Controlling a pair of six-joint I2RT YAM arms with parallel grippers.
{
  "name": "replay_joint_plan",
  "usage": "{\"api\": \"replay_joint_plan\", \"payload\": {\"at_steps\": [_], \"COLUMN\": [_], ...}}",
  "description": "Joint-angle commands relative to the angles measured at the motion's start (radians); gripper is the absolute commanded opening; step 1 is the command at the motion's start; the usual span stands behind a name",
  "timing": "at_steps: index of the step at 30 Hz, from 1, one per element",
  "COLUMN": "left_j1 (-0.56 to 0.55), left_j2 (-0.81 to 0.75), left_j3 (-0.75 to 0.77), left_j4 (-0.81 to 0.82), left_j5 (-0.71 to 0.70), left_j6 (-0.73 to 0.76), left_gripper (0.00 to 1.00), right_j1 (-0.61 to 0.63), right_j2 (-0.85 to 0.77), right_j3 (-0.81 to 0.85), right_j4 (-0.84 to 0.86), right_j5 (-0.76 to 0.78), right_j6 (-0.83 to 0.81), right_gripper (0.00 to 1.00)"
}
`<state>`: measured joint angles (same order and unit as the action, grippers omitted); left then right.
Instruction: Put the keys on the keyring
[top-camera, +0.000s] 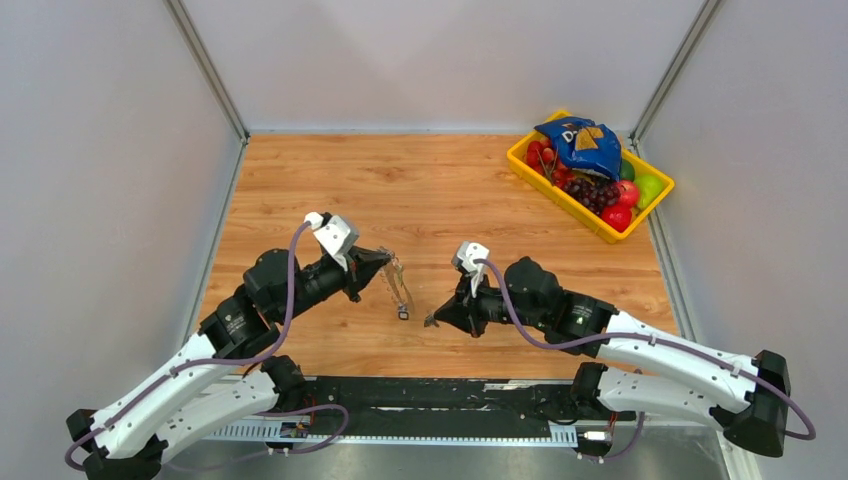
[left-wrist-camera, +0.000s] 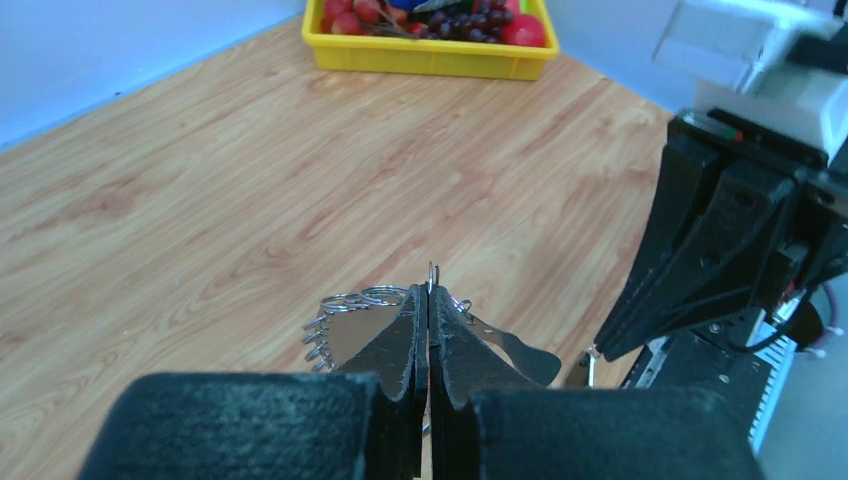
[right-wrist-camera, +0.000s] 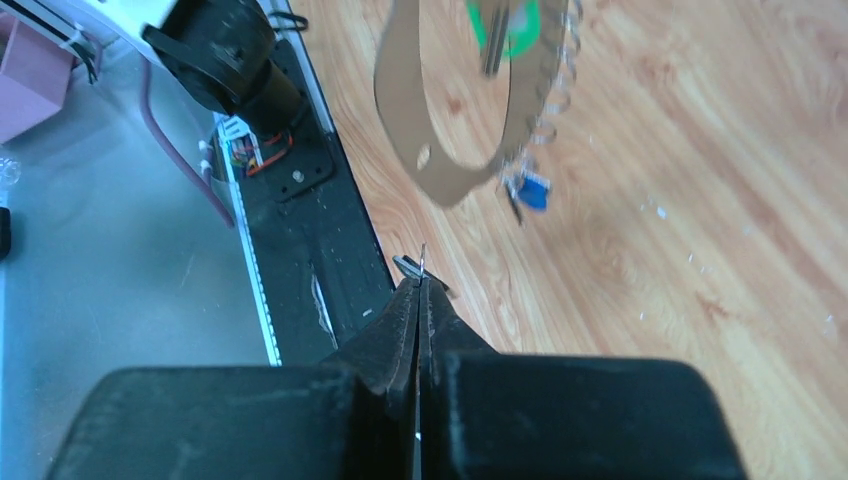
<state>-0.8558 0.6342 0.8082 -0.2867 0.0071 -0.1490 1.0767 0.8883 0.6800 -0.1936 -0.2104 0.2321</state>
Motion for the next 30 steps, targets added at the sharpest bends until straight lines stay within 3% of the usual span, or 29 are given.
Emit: {"api": "replay_joint_plan", "payload": {"at_steps": [1, 14, 30], "left_j1": [0.001, 0.000, 0.000], "left_j2": [-0.031, -0.039, -0.026], "left_j3": [-0.009, -0.018, -0.036], "left_j4": [0.118, 0.147, 0.146], "left_j5": [0.126, 0.364, 0.386], "left_j6": [0.026, 0.076, 0.116], "left_gripper": [0.00, 0.00, 0.00], "right_j1": [0.006, 0.010, 0.014], "right_j2": [0.025, 0.113, 0.165], "right_j3": [0.143, 0.418, 0.555], "right_j4": [-0.103, -0.323, -0.365], "right_j5": [-0.035, -0.033, -0.063], "right_j6": [-0.108, -0.295, -0.283], "right_gripper": [0.00, 0.00, 0.00]}}
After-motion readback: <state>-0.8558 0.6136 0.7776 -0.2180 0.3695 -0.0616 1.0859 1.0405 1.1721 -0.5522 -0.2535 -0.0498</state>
